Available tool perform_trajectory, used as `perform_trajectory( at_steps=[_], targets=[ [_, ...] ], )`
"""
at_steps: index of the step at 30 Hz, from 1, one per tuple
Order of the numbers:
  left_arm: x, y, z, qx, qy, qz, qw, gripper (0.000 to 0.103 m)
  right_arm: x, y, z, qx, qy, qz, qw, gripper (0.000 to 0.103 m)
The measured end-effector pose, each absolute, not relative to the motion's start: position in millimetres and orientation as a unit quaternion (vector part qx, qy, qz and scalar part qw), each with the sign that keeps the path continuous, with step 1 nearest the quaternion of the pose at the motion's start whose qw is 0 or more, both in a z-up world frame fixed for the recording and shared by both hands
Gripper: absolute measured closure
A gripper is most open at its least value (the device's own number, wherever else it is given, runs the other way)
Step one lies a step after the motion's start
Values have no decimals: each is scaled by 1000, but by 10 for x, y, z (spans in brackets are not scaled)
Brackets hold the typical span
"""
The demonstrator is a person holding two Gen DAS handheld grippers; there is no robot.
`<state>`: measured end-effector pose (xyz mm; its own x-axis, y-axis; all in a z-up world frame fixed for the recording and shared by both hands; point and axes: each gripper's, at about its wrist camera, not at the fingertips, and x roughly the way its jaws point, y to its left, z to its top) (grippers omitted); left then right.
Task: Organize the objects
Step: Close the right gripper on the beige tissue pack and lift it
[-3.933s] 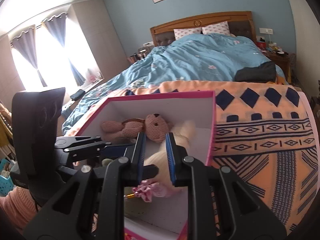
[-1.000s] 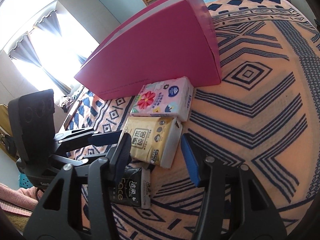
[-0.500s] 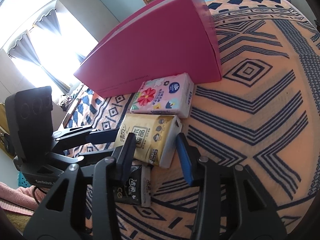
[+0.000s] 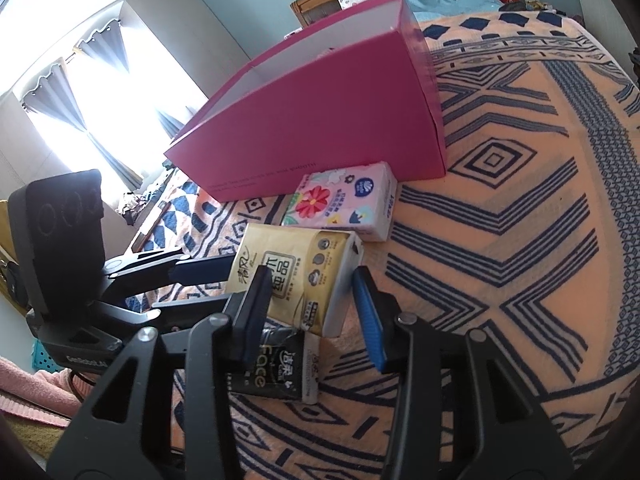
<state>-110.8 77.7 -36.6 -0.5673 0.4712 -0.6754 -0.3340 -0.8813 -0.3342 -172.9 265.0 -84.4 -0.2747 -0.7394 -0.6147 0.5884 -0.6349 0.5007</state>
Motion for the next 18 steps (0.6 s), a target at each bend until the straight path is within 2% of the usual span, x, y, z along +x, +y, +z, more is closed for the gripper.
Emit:
perform_trajectory(
  at_steps=[18],
  targets=[
    [-1052,732,-71,-364,-75,901,226,59,-1661,2619,-452,384,-73,-811,435,58]
  ],
)
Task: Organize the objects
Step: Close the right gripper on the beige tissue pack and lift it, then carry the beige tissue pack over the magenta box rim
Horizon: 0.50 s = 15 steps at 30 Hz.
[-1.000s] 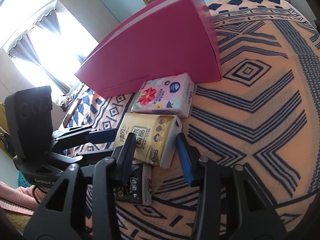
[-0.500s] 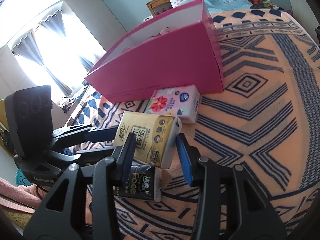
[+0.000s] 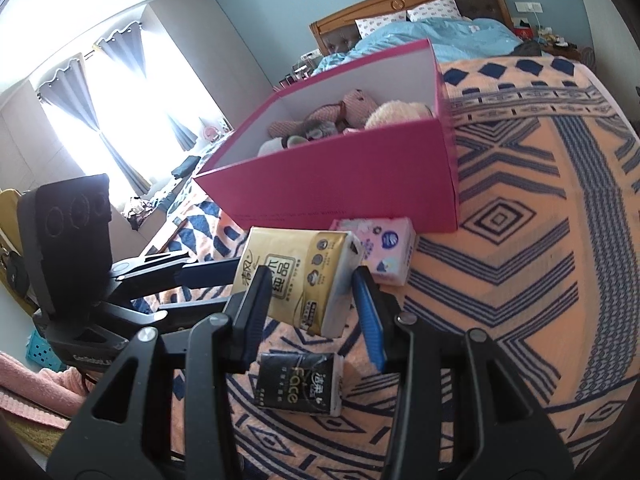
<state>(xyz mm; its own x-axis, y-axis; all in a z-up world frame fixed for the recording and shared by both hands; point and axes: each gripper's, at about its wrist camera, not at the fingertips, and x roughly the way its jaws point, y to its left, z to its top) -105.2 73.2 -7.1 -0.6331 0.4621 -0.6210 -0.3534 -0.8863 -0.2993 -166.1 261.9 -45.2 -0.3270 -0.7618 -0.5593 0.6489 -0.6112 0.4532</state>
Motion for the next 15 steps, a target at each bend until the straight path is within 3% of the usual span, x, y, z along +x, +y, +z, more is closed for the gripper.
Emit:
perform_trajectory(
  at_steps=[15],
  targets=[
    [-1093,623,108,-340,-67,915,209,59,-1703,2482,-215,355,-65,-815,453,58]
  ],
)
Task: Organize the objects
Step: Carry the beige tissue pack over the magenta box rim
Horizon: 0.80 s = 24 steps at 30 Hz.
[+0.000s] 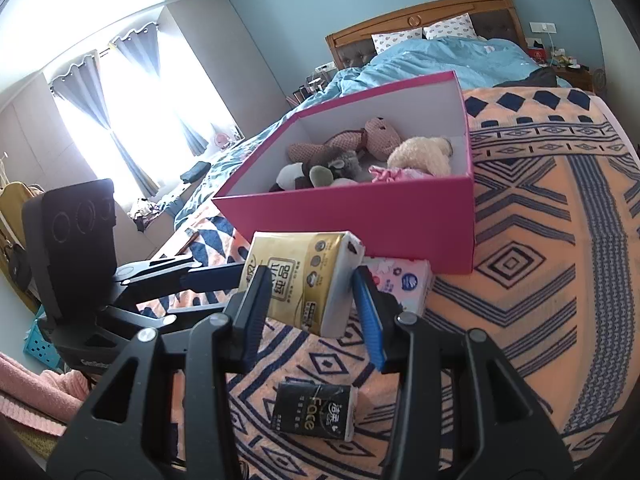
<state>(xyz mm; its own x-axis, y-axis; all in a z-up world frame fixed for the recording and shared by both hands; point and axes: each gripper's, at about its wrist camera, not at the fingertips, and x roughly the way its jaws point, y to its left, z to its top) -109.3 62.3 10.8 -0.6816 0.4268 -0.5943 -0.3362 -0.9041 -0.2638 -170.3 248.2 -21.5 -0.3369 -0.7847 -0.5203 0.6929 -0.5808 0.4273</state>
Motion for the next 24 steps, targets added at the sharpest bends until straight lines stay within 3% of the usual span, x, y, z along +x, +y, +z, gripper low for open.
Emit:
perform_trajectory(
  at_steps=[24],
  targets=[
    [-1178,551,219,-323,-61,925,190,59,-1844,2358,-69,341,-60,-813,469,58]
  ],
)
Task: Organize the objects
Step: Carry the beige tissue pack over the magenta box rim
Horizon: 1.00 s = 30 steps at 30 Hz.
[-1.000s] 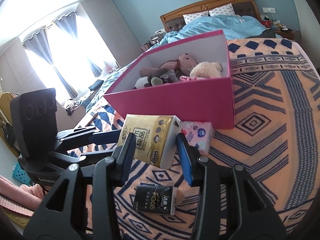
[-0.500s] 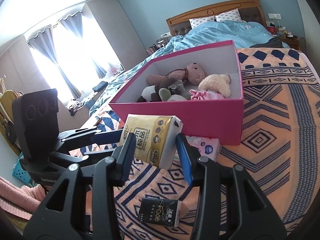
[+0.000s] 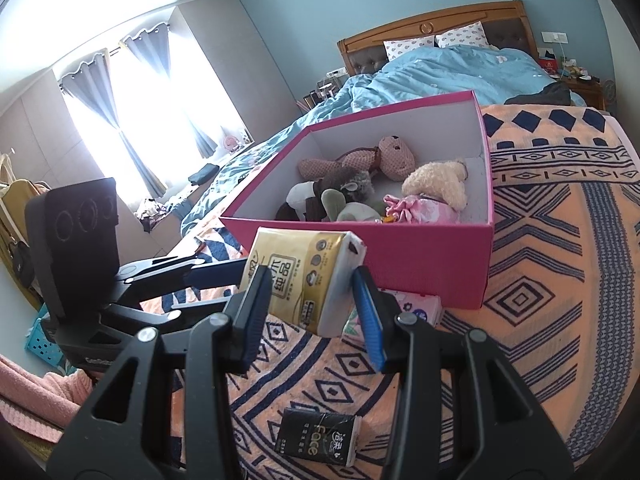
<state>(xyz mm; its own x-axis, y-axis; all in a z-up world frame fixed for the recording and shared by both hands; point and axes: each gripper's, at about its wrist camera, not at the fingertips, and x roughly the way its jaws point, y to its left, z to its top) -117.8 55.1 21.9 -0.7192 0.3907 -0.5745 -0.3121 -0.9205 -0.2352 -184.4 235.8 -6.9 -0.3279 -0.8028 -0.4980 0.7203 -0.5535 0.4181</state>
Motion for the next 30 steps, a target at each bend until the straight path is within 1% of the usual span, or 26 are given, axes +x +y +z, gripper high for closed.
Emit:
perform_trajectory(
  at_steps=[30],
  targets=[
    [-1459,436,323,-315,-52,931,176,59,-2072,2239,83,329,-63,-814,475,58]
  ],
)
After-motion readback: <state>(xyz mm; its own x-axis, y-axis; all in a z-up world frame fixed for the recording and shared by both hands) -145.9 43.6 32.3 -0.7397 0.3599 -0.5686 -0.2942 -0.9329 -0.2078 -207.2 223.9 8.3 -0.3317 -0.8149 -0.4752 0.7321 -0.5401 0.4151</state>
